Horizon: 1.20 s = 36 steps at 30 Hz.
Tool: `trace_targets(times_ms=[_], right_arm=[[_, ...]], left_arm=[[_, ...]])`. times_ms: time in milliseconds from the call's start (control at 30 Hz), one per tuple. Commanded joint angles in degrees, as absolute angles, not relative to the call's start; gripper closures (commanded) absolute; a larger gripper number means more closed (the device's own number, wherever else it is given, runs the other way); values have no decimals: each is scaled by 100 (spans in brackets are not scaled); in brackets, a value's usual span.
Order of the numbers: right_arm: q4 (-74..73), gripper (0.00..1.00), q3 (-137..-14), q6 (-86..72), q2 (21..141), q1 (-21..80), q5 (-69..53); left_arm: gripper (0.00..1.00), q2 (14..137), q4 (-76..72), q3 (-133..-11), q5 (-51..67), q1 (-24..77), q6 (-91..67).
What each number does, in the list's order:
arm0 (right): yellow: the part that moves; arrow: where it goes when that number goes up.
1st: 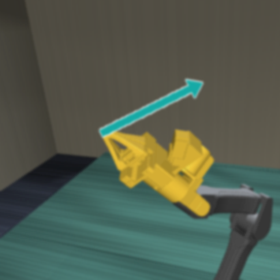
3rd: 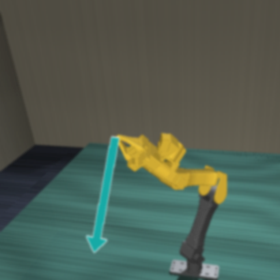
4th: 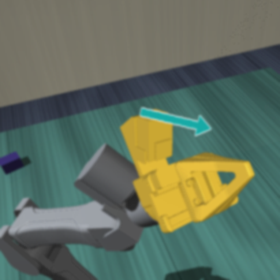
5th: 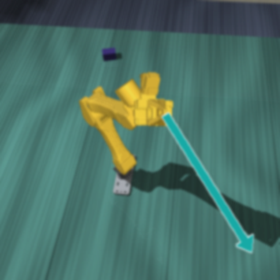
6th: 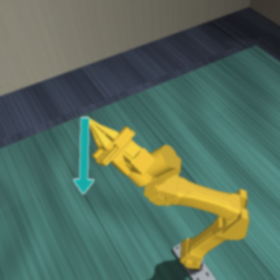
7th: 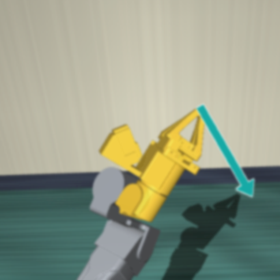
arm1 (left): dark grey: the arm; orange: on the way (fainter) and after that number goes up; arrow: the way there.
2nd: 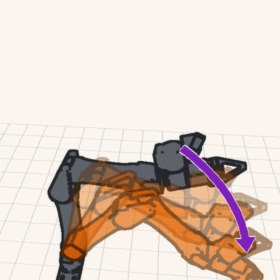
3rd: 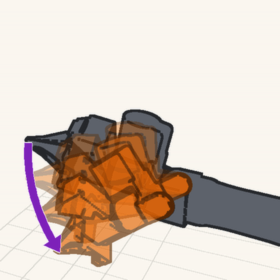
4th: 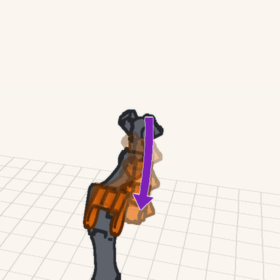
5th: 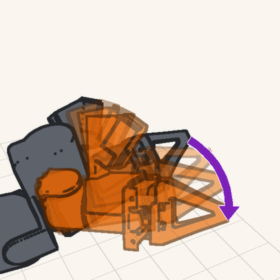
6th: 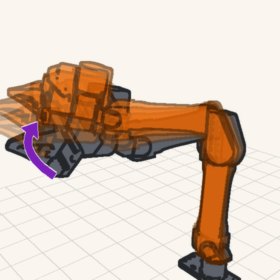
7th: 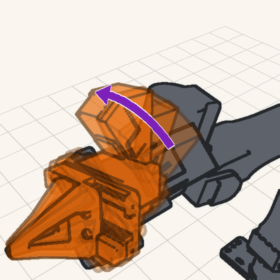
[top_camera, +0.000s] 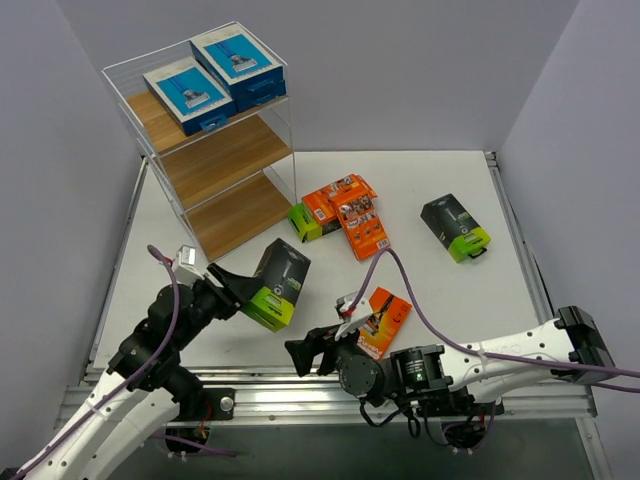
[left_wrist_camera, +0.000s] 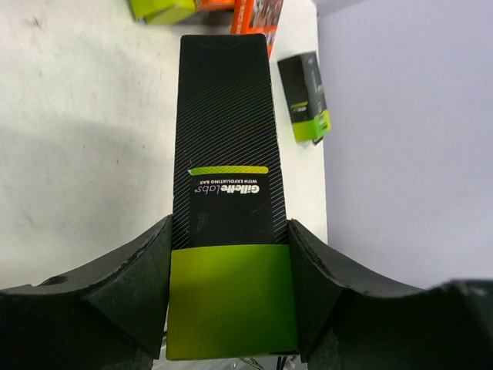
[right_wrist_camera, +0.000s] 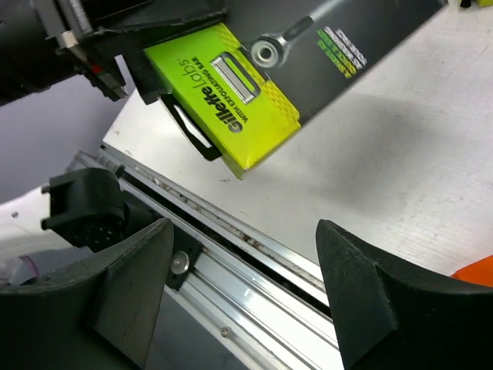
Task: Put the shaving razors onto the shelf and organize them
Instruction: Pass the shaving razor from the left arm to the right
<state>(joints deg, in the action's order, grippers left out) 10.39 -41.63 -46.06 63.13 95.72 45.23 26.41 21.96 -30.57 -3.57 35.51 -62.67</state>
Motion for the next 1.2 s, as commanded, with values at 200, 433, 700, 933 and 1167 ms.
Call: trace_targets(times_ms=[200,433,700,933,1167], right_arm=[[3012,27,-3244,-5704,5583,9484,5072],[5061,10,-2540,-5897,5624,8658,3727],[7302,9,-2267,-6837,6624,8455,3788],[8567,0,-2505,-7374,7602,8411,3911],[8788,0,-2935,-7286,8172,8227,3929]], left_arm=[[98,1908,1363,-3253,-1142,3507,-6222],[98,1055,117,-2366,-1775,3507,-6846],[98,1107,-1536,-1811,-1925,3507,-6697],[98,1336,-2775,-1503,-2162,3516,-6592],[98,1590,-3146,-1433,-2180,3516,-6688]])
